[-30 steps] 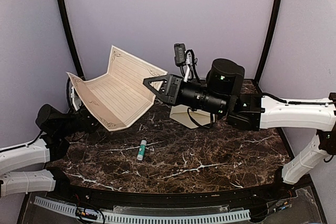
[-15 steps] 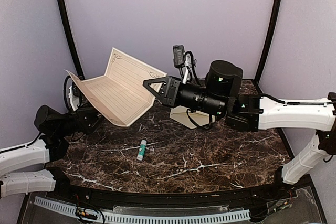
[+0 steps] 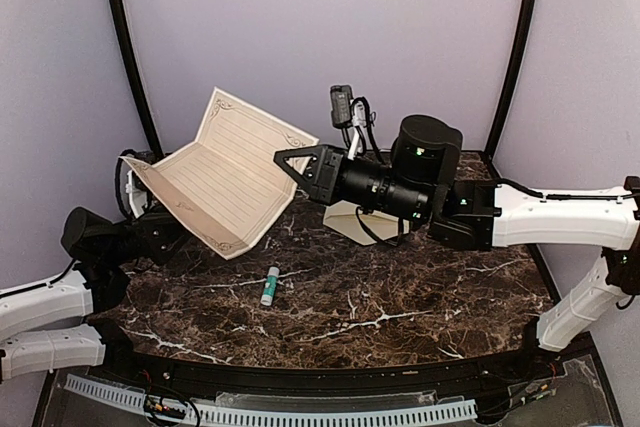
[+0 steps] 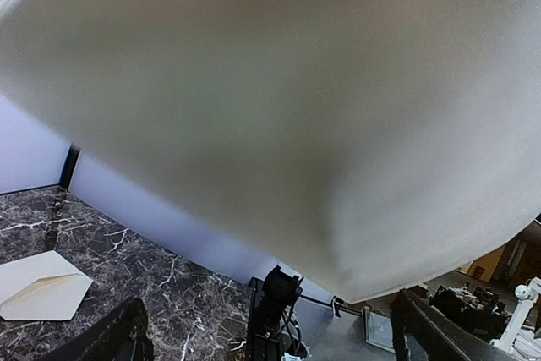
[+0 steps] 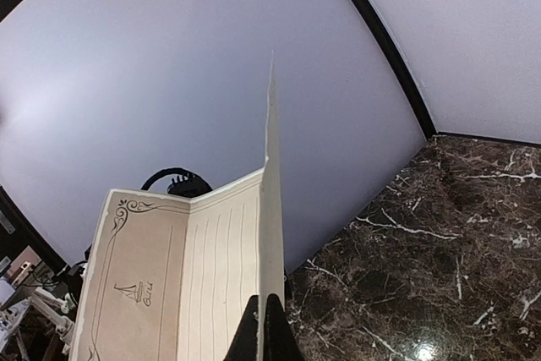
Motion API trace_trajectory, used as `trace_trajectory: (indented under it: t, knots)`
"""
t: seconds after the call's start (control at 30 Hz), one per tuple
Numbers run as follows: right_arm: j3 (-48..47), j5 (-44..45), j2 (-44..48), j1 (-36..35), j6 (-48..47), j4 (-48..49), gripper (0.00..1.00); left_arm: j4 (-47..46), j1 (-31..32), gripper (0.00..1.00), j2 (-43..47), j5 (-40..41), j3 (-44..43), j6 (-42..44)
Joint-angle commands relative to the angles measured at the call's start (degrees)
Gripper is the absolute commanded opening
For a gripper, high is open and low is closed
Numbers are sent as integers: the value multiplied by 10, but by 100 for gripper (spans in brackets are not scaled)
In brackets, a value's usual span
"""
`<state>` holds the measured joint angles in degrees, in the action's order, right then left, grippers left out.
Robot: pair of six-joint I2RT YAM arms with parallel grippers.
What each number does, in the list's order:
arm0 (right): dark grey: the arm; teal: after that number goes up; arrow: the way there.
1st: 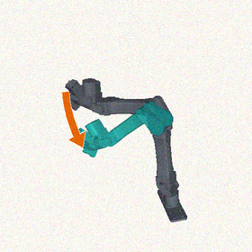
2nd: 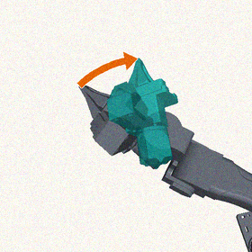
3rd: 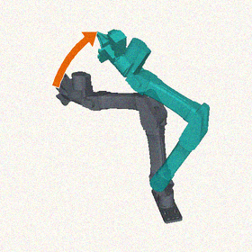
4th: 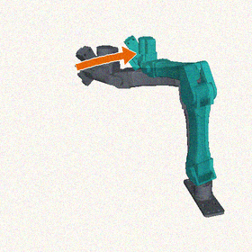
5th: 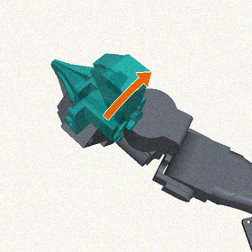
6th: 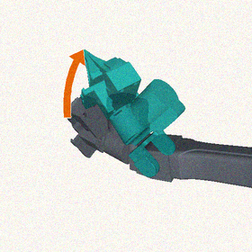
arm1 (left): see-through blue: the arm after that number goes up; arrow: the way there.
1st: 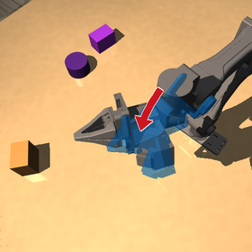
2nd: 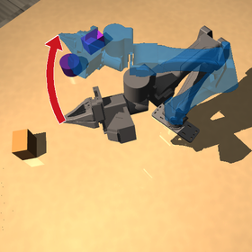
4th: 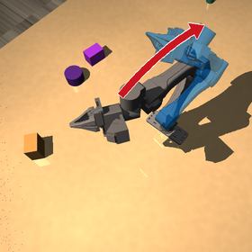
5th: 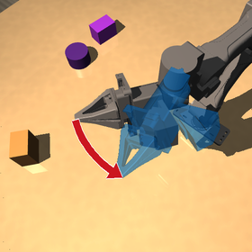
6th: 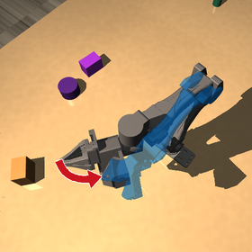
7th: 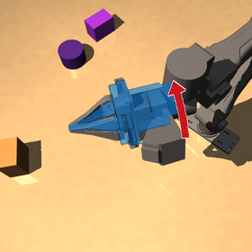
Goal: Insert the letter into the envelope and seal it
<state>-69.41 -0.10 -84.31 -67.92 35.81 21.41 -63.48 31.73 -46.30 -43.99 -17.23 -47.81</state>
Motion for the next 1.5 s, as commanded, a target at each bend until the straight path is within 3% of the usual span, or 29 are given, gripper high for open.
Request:
trace_trajectory:
  t: [0.0, 0.47, 0.7, 0.83, 1.1, 1.3, 1.47]
  knots:
    - [-15, 15, 3, -6, -14, 15, 0, -50, 3, 99, 18, -17, 12, -18]
    - [13, -21, 2, -6, -25, 49, 0, -11, 2, 99, 10, 45, 2, -32]
    - [29, -56, 4, -7, -48, 66, 0, 0, 2, 92, -13, 67, -11, -56]
    - [34, -68, 5, -9, -53, 77, 0, 2, 3, 77, -22, 73, -12, -60]
    - [44, -58, 8, -12, -63, 83, 0, 18, 3, 34, -25, 84, -14, -61]
    - [50, -68, 2, -12, -78, 87, 0, 38, 3, 16, -25, 88, -23, -57]
    - [50, -100, 0, -14, -107, 87, 0, 42, 2, 10, -23, 89, -25, -59]
